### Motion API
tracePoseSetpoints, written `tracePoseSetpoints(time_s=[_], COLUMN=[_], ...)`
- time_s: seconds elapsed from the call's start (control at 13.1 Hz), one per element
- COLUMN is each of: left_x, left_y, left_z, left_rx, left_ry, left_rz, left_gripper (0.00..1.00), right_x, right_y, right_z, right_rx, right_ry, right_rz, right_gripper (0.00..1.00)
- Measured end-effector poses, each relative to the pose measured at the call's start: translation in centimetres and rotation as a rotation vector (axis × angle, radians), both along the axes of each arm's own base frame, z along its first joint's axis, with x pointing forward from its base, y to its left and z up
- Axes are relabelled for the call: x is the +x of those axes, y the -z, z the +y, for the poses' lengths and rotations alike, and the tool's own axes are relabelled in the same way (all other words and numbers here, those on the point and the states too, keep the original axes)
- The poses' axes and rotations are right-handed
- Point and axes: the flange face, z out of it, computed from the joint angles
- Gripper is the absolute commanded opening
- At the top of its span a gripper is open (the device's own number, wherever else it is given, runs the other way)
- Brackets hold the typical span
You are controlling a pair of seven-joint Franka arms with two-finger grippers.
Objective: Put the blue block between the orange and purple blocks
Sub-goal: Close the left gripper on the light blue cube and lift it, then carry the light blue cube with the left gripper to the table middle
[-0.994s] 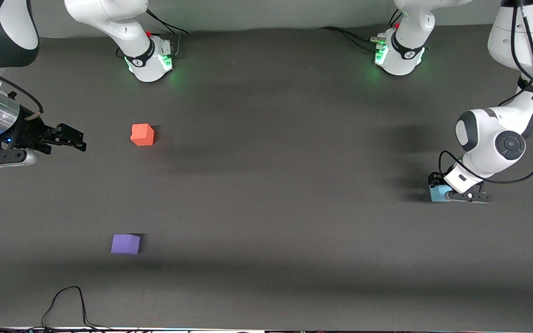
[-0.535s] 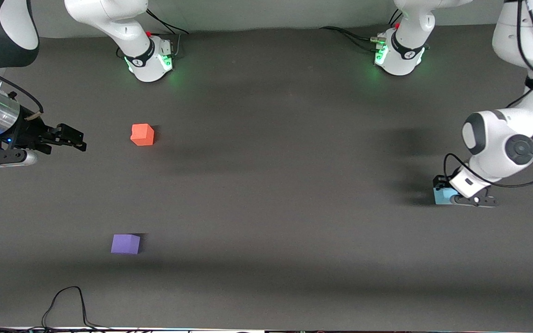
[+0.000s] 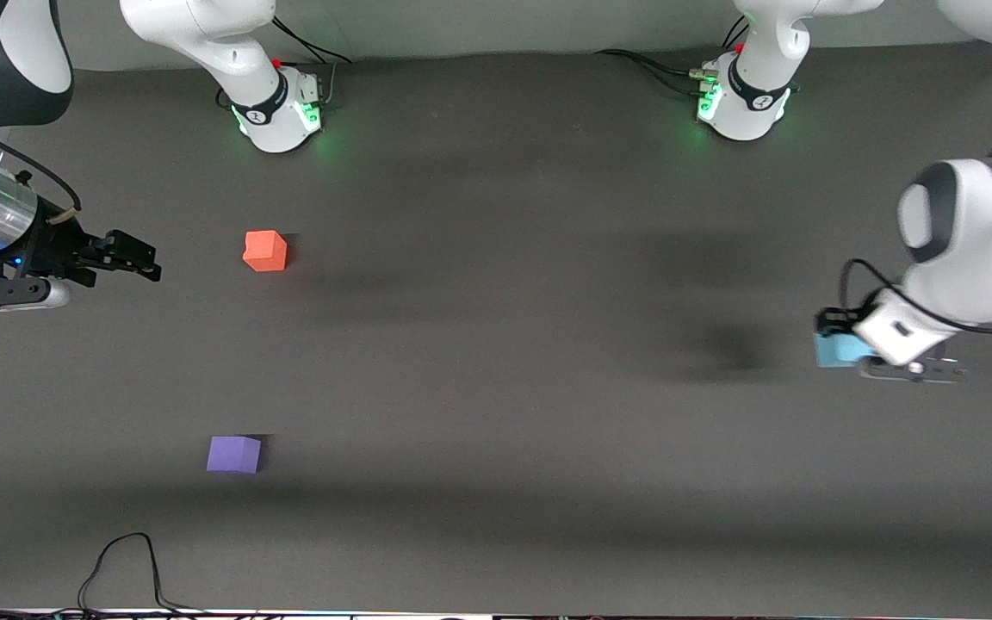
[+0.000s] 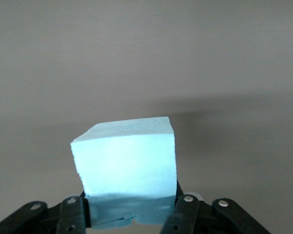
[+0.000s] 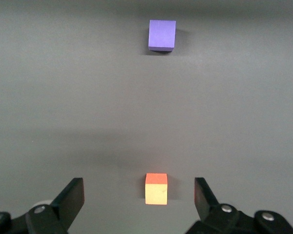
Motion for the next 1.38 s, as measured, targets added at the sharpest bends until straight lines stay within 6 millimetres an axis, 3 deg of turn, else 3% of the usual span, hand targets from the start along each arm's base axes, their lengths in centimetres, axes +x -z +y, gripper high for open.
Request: tracePoseSetpoints(time_s=[0.31, 0.54, 0.69, 0.84, 1.22, 1.3, 1.38], left_x=[-3.3, -5.3, -6.3, -7.0, -9.8, -10.7, -11.4], left_y=[0.3, 2.0, 3.7, 6.9, 15.6, 16.8, 17.8], left_z=[-18.1, -29.0, -34.9, -38.7, -43.5, -44.3, -45.0], left_rx=[0.03, 0.025, -0.024, -0.069, -0.097, -0.095, -0.094], left_ry=[-0.066, -0.101, -0.104, -0.086, -0.059, -0.051, -0.043], left_rz=[-0.026, -0.045, -0.023, -0.003, 0.004, 0.007, 0.009], left_gripper=[0.27, 0.27, 0.27, 0.27, 0.28, 0.33, 0.52], right_x=[0.0, 0.0, 0.0, 0.0, 0.0, 0.0, 0.0], right_y=[0.0, 0.0, 0.0, 0.0, 0.0, 0.0, 0.0], right_z=[-0.1, 0.0, 0.0, 0.0, 0.0, 0.0, 0.0], right_rx=[0.0, 0.0, 0.0, 0.0, 0.0, 0.0, 0.0], right_ry=[0.001, 0.002, 0.002, 0.003, 0.006, 0.006, 0.006], right_rz=[0.0, 0.001, 0.001, 0.001, 0.001, 0.001, 0.001], right_gripper=[1.0, 1.0, 1.0, 1.0, 1.0, 1.0, 1.0])
